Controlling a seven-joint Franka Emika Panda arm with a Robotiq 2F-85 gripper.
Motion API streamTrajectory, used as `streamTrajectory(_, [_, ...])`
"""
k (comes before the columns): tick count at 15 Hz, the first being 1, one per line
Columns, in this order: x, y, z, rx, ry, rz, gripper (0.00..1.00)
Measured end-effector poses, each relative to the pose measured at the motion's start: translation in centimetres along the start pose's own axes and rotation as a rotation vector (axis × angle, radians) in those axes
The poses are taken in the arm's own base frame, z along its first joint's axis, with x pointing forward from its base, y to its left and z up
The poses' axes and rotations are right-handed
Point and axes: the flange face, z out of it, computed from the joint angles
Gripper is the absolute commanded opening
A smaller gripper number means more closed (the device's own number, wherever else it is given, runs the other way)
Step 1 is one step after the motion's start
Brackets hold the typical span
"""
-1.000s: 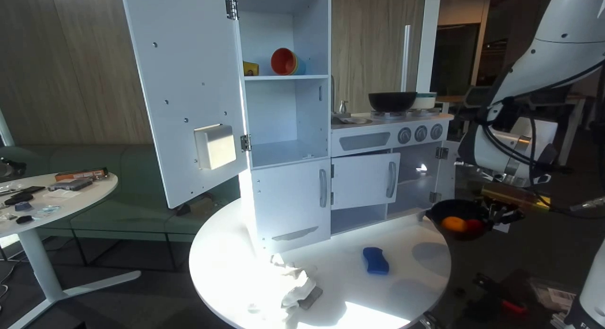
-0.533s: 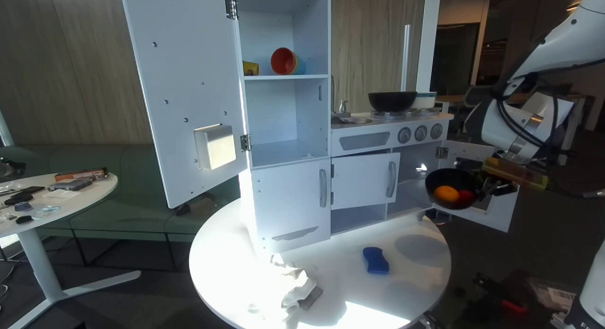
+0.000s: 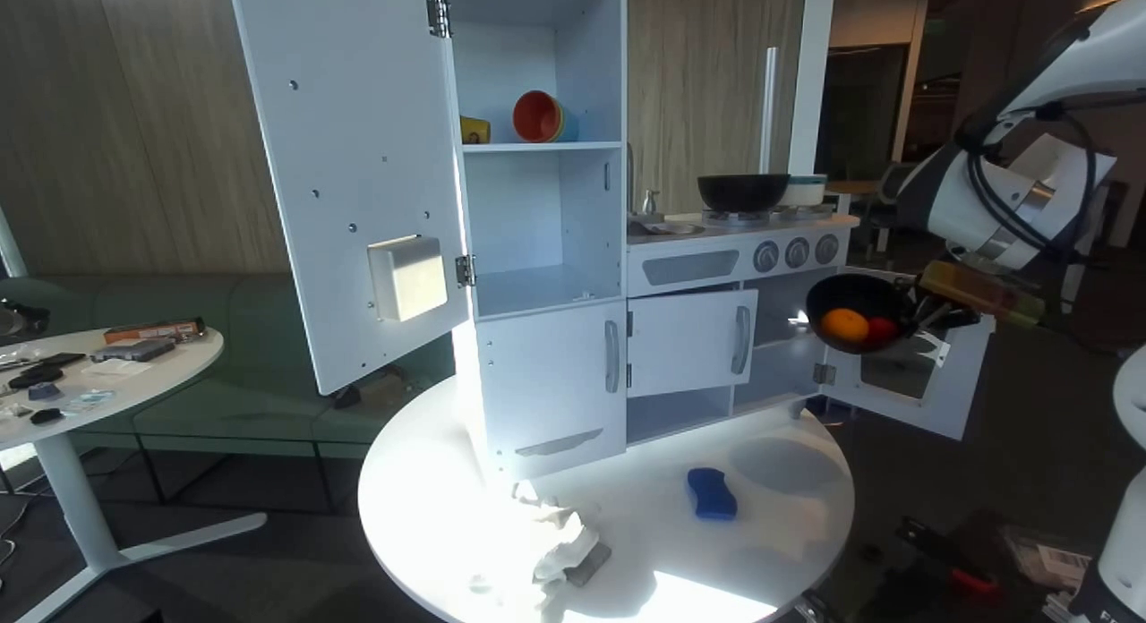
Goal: Open the bottom right cabinet door, remove the black bowl from the cabinet, put it on the sink and then close the bottom right cabinet door
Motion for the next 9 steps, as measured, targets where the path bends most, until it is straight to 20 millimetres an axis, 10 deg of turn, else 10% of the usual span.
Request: streamTrajectory(9, [0.7, -1.9, -4.8, -0.121, -0.069, -0.204, 0.01])
